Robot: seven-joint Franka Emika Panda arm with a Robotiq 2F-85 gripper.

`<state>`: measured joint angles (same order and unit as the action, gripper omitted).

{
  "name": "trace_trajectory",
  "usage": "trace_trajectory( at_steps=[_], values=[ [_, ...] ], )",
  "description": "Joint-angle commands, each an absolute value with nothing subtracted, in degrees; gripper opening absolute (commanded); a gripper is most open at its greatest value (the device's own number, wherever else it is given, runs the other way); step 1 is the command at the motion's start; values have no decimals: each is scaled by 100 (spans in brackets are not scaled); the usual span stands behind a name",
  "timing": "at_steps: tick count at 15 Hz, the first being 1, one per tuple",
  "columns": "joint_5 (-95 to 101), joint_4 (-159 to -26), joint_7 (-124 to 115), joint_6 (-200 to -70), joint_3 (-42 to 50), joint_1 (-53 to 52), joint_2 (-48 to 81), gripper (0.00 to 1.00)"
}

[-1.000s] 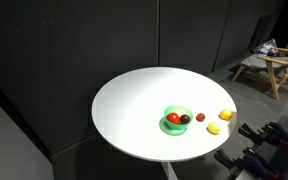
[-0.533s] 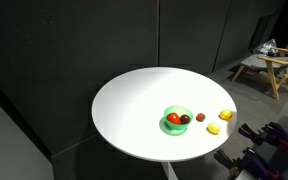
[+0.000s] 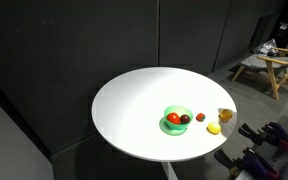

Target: Pick up the orange round fruit and put it in the green bowl

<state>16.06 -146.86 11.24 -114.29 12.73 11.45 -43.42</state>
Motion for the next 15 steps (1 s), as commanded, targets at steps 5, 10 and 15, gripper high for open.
trace_trajectory(
  at_steps=[5, 10, 15],
  values=[
    [745, -14482, 1122, -11683, 1482, 927, -3461, 100],
    [466, -14517, 1056, -11776, 1409, 974, -2960, 100],
    [489, -14531, 989, -11808, 1315, 992, -2426, 100]
  ],
)
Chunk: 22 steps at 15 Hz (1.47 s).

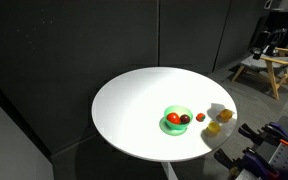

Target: Pick up the orange round fruit and put it in the green bowl

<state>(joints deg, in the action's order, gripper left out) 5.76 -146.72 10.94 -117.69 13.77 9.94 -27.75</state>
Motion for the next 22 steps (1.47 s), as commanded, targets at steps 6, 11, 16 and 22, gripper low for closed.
trace_trajectory(
  at_steps=[6, 11, 16, 22],
  values=[
    [512, -14750, 913, -12488, 1216, 973, -1937, 100],
    [329, -14907, 711, -13190, 1116, 913, -1431, 100],
    [-28, -14867, 603, -13700, 1037, 854, -885, 100],
    [126, -14855, 361, -14372, 934, 882, -430, 100]
  ],
)
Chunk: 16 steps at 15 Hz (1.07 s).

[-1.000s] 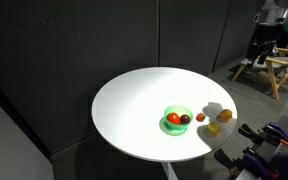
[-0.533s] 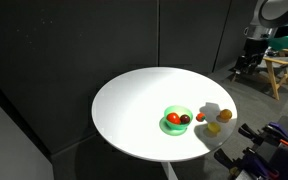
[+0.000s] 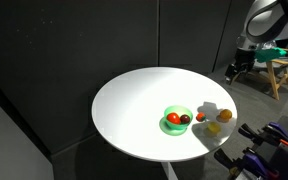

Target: Pick up the orange round fruit and put it in the green bowl

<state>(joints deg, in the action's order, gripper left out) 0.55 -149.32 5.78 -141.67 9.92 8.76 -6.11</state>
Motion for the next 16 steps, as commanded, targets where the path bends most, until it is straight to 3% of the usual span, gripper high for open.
trace_trajectory(
  at_steps=[1, 16],
  values=[
    [132, -14856, 357, -14435, 928, 882, -382, 100],
    [51, -14906, 510, -14460, 937, 881, -311, 100]
  ],
)
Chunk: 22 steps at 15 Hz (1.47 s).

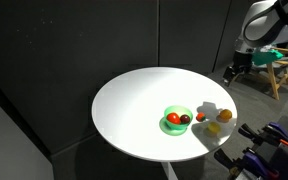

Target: Pick up the orange round fruit and put it in the green bowl

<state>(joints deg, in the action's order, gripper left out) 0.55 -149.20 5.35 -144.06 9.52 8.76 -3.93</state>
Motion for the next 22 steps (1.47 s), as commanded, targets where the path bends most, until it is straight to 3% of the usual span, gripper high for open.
trace_trajectory(
  at_steps=[1, 22],
  values=[
    [39, -14907, 508, -14504, 936, 879, -262, 100],
    [92, -15024, 288, -15642, 900, 848, 843, 100]
  ],
)
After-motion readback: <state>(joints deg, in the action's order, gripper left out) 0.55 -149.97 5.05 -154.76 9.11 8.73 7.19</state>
